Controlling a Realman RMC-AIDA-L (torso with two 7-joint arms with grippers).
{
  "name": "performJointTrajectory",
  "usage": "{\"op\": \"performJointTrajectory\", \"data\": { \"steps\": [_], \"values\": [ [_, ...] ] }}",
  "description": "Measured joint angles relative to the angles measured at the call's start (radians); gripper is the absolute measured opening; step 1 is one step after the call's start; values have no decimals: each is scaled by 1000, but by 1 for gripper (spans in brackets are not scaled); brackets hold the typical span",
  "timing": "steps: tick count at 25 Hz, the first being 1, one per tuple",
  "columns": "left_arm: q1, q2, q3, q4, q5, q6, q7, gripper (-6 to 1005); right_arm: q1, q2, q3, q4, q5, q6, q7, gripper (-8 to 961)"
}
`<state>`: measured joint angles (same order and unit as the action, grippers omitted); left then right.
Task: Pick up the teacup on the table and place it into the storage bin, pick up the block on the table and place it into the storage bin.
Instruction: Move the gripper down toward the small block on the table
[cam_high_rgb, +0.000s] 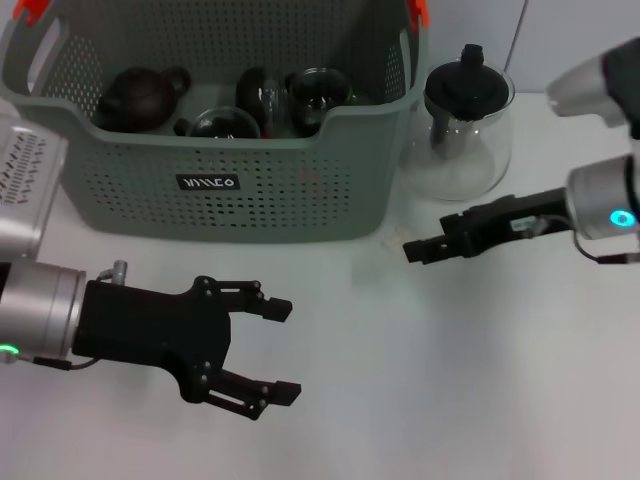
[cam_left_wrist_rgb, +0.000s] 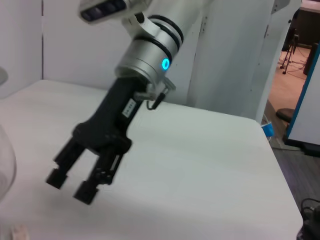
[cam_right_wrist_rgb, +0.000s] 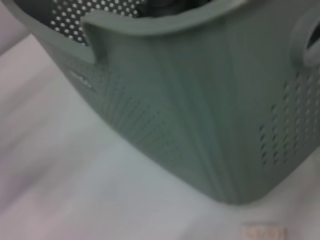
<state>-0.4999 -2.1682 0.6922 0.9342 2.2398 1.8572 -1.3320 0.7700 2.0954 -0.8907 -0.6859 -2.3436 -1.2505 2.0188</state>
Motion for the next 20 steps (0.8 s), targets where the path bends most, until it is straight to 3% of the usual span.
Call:
{"op": "performJointTrajectory", "data": {
  "steps": [7, 20],
  "values": [
    [1, -1, 3, -5, 2, -5, 12, 921, 35, 5, -76, 37, 4, 110, 4, 881],
    [-12, 3, 26, 8, 38, -8, 76, 922, 34, 0, -118, 26, 4, 95, 5, 881]
  ]
}}
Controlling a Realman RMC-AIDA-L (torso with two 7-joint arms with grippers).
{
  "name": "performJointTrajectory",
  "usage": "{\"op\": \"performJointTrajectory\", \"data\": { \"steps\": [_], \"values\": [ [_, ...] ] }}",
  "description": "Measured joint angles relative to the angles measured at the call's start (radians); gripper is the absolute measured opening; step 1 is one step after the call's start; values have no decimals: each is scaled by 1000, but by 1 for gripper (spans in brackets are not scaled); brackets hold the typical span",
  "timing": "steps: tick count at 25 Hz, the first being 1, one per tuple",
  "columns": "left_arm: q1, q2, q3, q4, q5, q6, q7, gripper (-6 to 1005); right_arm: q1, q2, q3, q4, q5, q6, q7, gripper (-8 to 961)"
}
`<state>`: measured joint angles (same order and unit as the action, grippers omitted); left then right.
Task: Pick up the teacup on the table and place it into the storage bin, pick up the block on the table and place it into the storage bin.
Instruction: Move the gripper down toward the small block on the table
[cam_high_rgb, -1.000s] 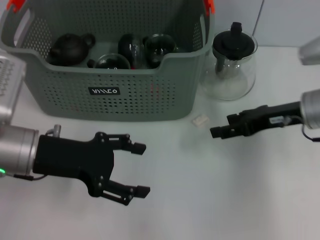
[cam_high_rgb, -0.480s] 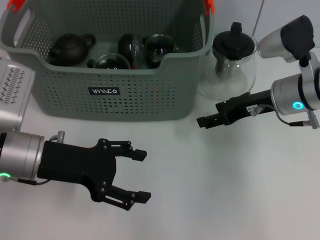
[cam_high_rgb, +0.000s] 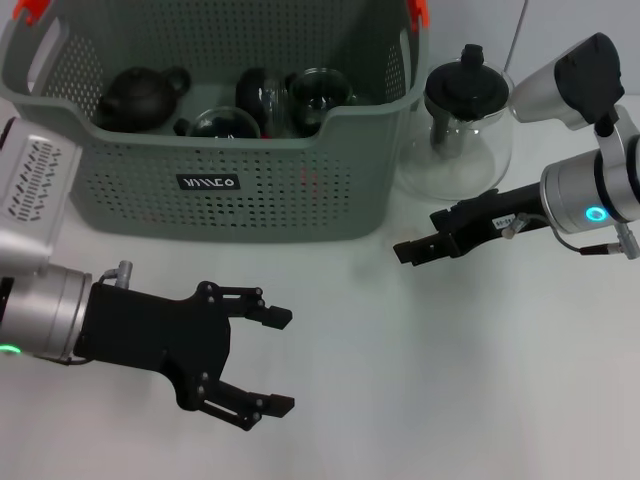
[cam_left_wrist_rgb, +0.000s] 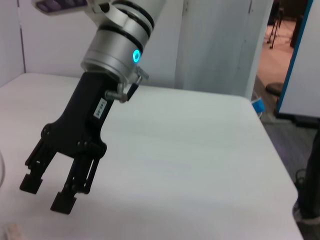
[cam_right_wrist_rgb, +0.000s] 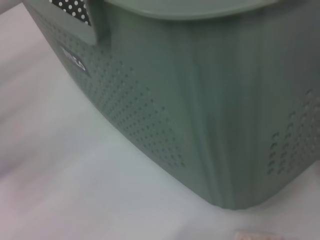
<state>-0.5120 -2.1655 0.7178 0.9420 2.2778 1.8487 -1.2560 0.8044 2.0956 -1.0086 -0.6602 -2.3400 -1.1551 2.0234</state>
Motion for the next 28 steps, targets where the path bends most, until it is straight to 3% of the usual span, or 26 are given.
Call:
{"op": "performJointTrajectory", "data": {
  "steps": [15, 28],
  "values": [
    [1, -4, 6, -13, 24, -14, 67, 921, 8, 2, -17, -2, -7, 29, 23, 882],
    [-1, -5, 15, -26, 21, -14, 74, 922, 22, 11, -179, 79, 59, 213, 16, 881]
  ]
}}
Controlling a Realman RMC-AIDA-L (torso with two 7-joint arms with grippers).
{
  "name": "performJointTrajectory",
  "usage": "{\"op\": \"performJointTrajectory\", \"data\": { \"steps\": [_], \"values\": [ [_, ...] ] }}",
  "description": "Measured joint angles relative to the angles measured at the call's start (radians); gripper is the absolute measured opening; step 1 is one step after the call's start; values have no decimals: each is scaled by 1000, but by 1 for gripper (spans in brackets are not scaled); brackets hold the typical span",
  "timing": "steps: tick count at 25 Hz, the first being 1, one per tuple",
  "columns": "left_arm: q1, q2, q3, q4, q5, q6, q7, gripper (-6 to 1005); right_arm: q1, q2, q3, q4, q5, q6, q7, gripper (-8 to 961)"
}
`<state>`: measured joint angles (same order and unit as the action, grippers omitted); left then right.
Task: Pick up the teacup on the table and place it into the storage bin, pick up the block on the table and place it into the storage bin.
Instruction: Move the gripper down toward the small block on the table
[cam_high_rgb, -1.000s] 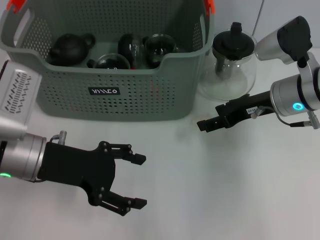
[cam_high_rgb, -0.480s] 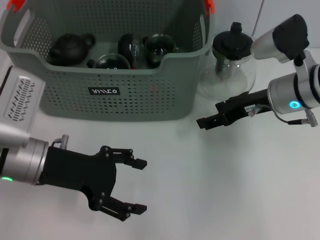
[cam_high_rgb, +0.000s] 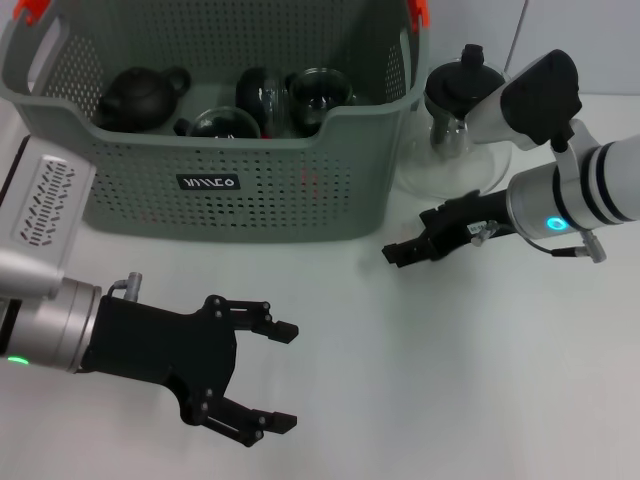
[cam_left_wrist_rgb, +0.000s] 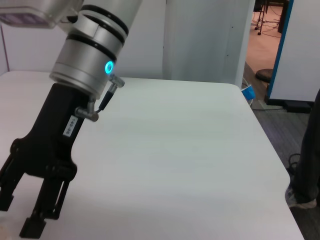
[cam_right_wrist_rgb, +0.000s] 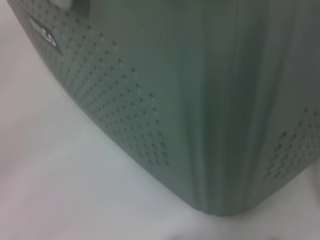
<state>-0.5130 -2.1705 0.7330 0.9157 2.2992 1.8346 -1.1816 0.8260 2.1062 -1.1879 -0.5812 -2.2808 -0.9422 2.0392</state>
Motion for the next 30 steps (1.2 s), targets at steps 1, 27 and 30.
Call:
{"op": "performJointTrajectory", "data": {
  "steps": [1, 27, 30],
  "values": [
    [0, 0, 0, -1, 0, 0, 3, 922, 0, 0, -10, 1, 9, 11, -1, 881],
    [-9, 0, 2, -25, 3, -9, 14, 921, -13, 2, -132, 31, 120, 140, -29, 882],
    [-8, 0, 2, -25, 3, -9, 14, 922, -13, 2, -132, 38, 121, 145, -27, 882]
  ]
}}
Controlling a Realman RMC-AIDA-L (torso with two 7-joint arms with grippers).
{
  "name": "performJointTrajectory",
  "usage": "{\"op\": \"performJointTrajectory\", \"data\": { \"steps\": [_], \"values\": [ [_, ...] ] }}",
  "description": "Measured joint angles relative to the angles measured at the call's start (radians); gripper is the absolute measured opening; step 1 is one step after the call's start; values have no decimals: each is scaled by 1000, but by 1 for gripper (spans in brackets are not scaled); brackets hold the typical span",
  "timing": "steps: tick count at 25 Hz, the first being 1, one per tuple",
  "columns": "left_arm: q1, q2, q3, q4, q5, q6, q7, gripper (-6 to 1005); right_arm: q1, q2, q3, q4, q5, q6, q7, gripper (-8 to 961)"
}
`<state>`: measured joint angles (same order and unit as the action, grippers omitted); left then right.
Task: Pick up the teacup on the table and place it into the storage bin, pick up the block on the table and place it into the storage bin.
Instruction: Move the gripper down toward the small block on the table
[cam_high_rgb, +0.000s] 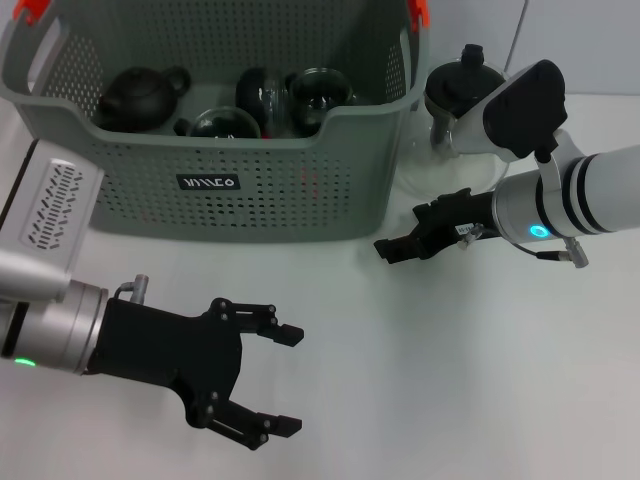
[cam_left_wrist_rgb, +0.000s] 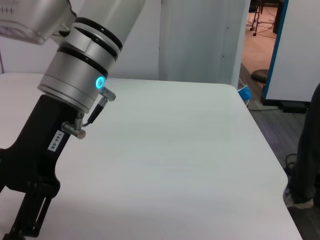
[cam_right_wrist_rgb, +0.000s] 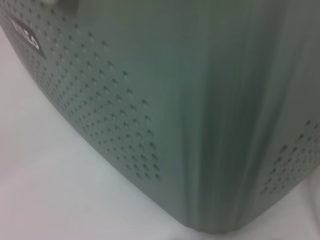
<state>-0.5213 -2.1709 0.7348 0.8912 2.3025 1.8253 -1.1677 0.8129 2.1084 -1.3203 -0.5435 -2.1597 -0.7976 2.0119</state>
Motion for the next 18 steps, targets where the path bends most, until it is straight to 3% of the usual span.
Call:
{"op": "performJointTrajectory", "data": {
  "steps": [10, 16, 18],
  "values": [
    [-1, 0, 0, -12, -1, 0, 2, 921, 6, 1, -3, 23, 0, 26, -1, 881],
    [-2, 0, 0, -12, 0, -8, 2, 921, 11, 2, -16, 28, 0, 37, 2, 714],
    [-2, 0, 0, -12, 0, -9, 2, 921, 11, 3, -17, 29, 1, 43, 4, 702]
  ]
}}
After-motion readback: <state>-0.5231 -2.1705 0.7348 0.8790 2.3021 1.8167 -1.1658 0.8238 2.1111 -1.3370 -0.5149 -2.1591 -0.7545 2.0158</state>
